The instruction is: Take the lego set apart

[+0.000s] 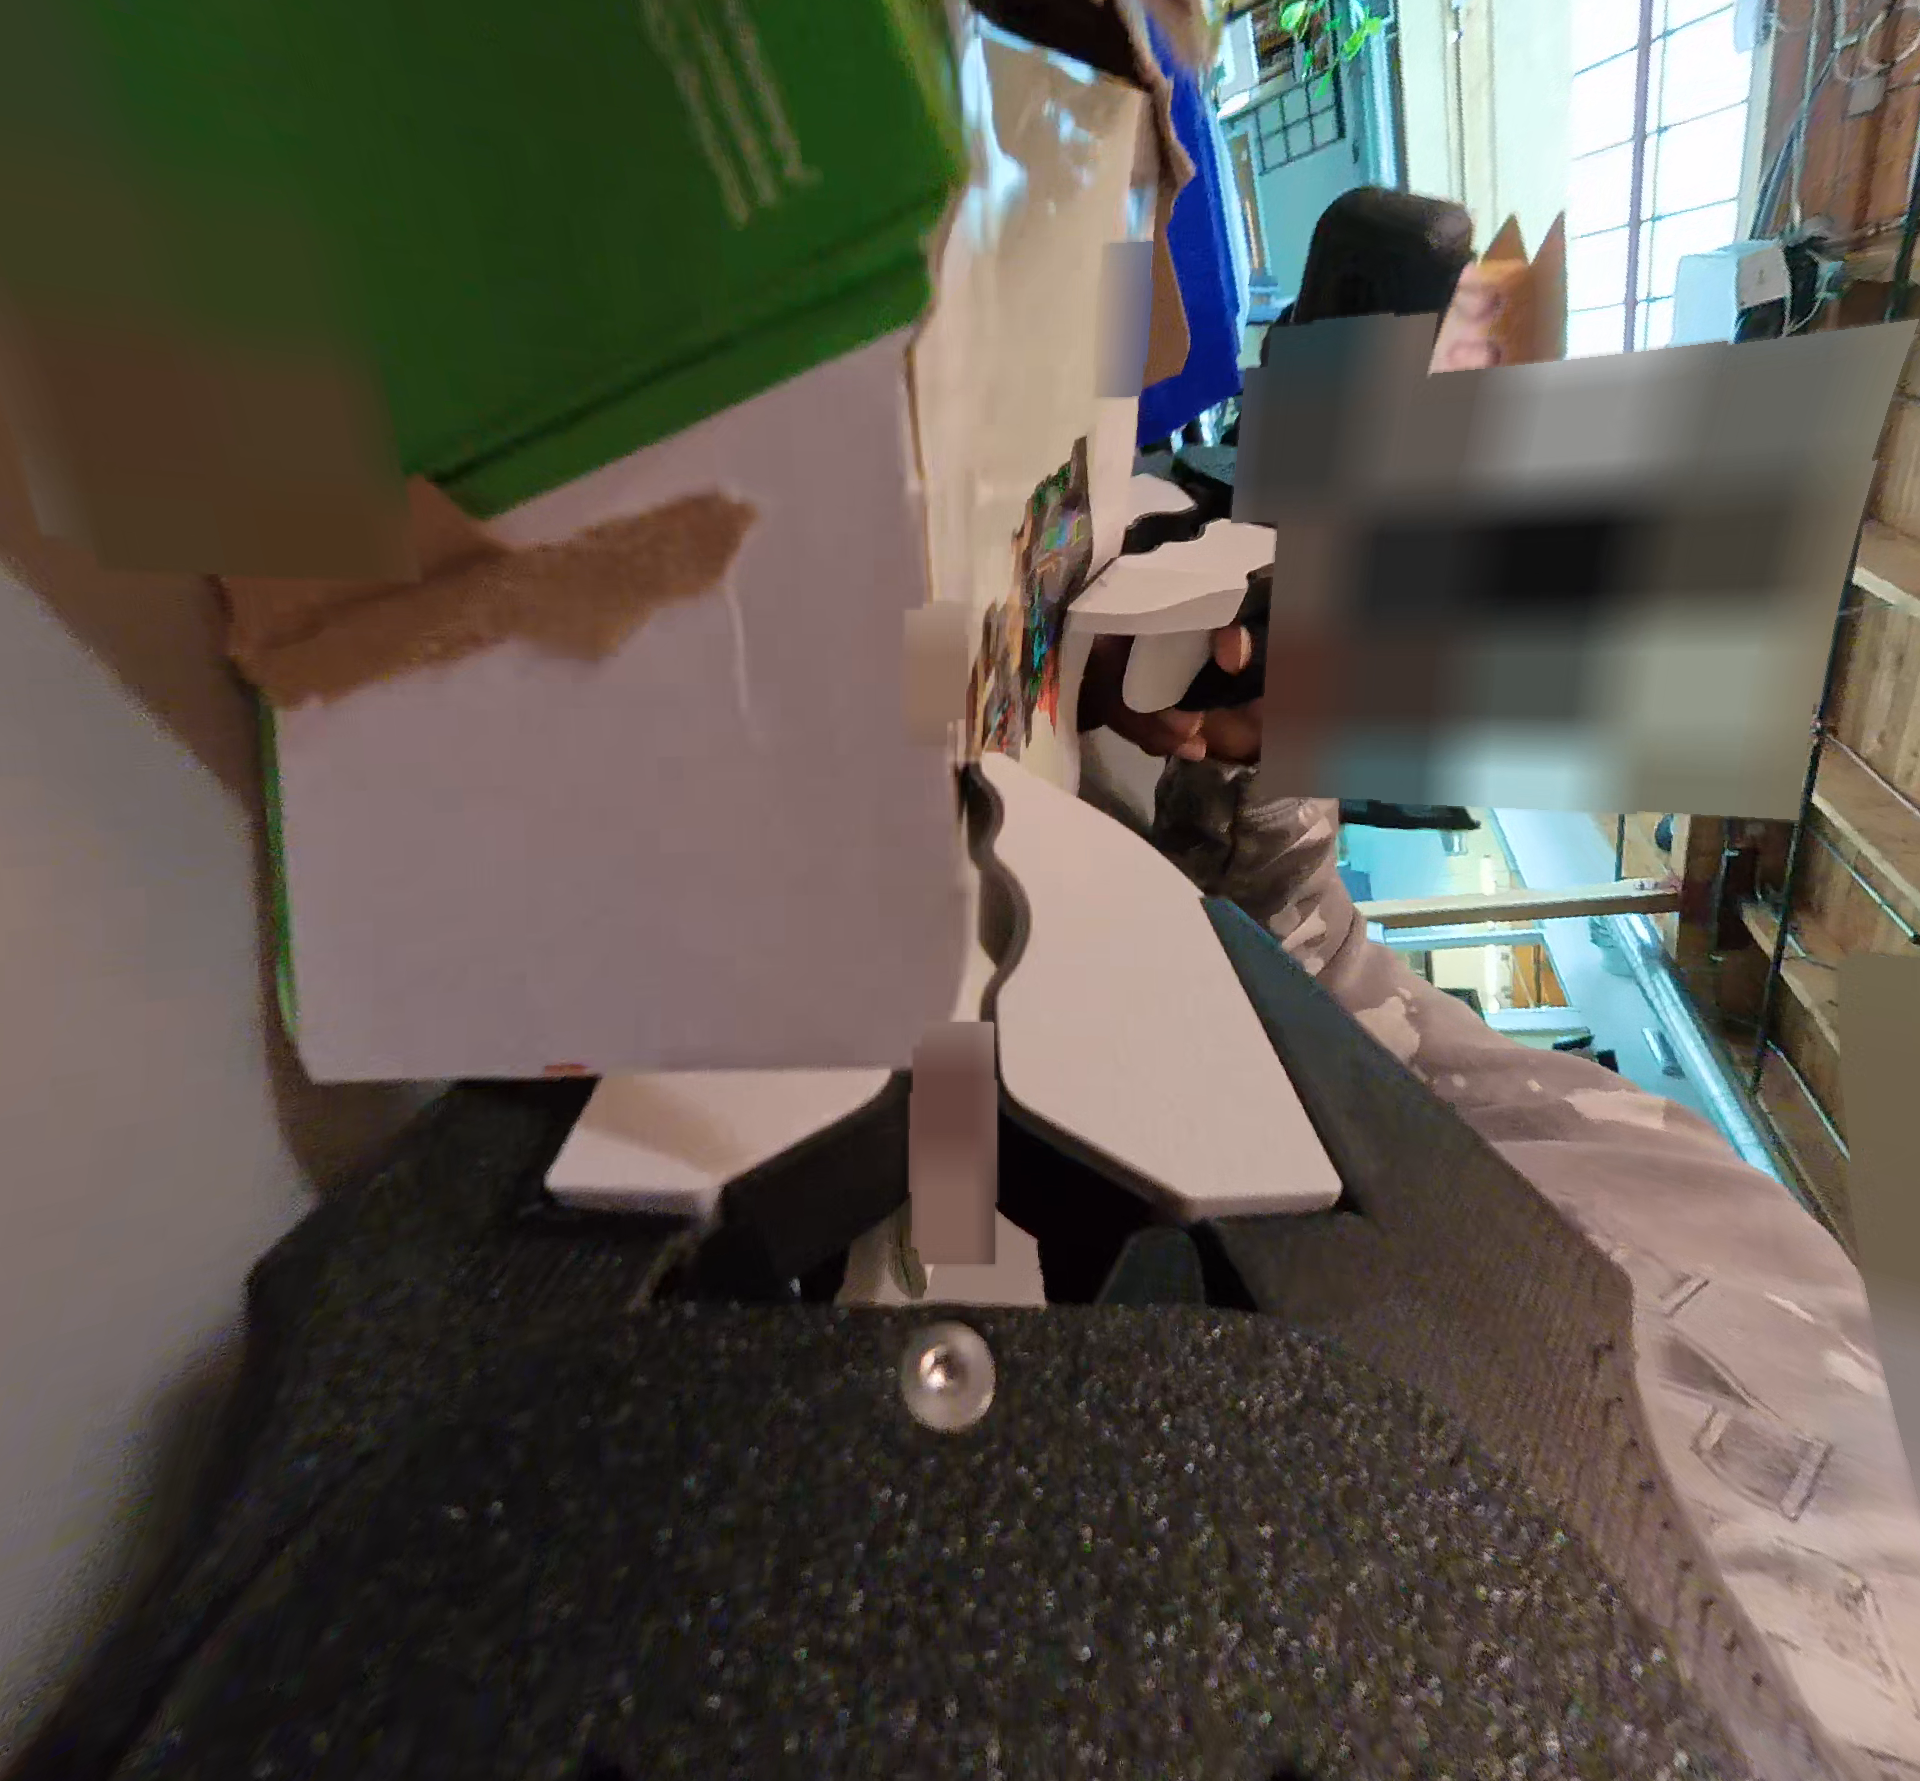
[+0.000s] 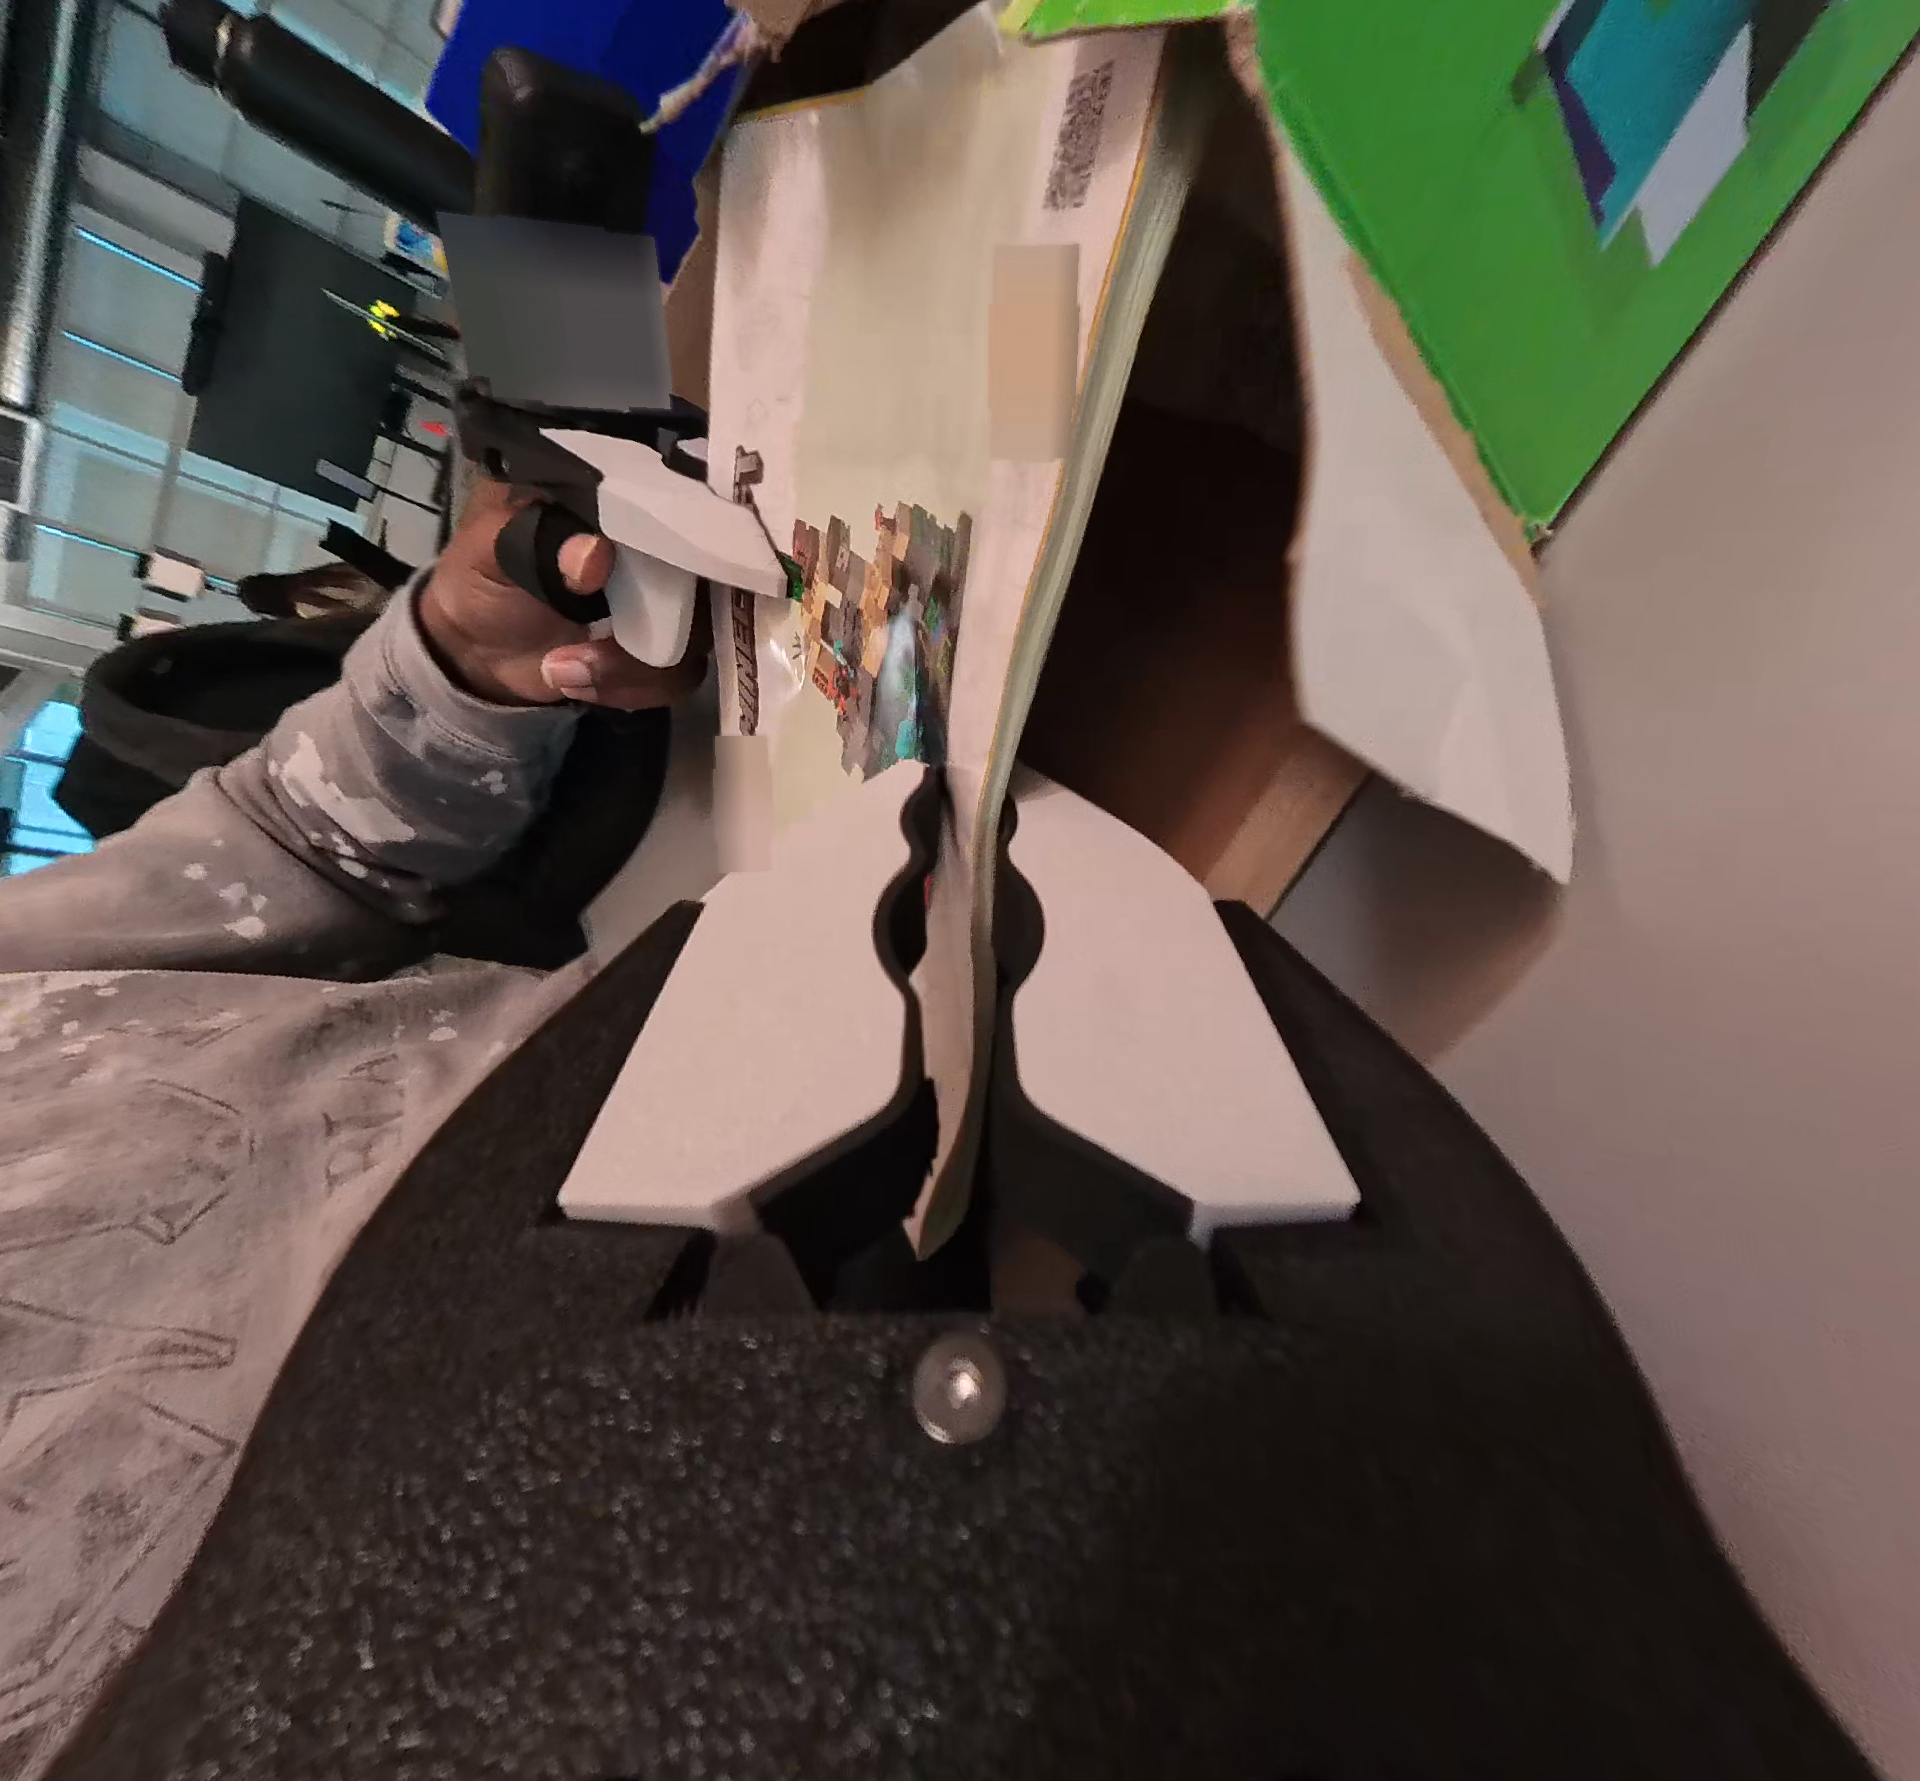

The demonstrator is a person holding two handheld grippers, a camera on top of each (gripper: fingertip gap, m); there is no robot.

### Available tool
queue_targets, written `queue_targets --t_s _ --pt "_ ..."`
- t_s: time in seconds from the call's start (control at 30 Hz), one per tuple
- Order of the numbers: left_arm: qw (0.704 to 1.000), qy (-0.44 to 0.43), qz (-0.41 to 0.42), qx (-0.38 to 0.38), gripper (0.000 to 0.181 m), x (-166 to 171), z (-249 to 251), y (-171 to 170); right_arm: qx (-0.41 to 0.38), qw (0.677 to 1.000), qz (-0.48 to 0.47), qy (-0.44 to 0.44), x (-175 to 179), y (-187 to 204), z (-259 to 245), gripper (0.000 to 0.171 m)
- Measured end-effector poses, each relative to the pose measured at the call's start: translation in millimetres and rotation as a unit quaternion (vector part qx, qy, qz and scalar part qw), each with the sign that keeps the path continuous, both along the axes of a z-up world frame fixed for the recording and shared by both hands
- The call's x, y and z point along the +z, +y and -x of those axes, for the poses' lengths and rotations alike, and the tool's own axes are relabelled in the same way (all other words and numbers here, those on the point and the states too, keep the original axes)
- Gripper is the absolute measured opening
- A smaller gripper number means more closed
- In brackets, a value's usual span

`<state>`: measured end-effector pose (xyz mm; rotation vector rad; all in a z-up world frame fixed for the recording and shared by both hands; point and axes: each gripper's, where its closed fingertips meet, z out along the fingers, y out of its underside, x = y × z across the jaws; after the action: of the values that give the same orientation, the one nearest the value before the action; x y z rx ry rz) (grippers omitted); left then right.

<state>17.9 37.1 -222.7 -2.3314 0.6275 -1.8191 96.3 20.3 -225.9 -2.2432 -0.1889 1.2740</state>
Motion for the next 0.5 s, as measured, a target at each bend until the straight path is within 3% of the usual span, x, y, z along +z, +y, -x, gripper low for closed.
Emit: queue_targets --t_s 0.2,0.37,0.43,0.5 --pt "0.998 -0.05 0.009 0.028 0.018 14.6 2.4 16.8 -0.027 0.998 0.0 0.055 7.4 18.2 0.5 0.005" --pt "0.999 -0.043 0.01 -0.015 0.034 -0.3 8.9 -8.2 -0.081 0.993 -0.023 0.079 15.4 38.6 -7.6 0.003" --pt "0.999 -0.038 0.004 -0.021 0.026 -4.5 8.3 -14.7 -0.098 0.992 -0.032 0.076 14.3 43.7 -8.8 0.003" --pt "0.999 -0.015 -0.034 -0.002 0.006 -6.5 10.9 -3.1 -0.117 0.989 -0.036 0.083 13.3 46.4 -8.0 0.003"
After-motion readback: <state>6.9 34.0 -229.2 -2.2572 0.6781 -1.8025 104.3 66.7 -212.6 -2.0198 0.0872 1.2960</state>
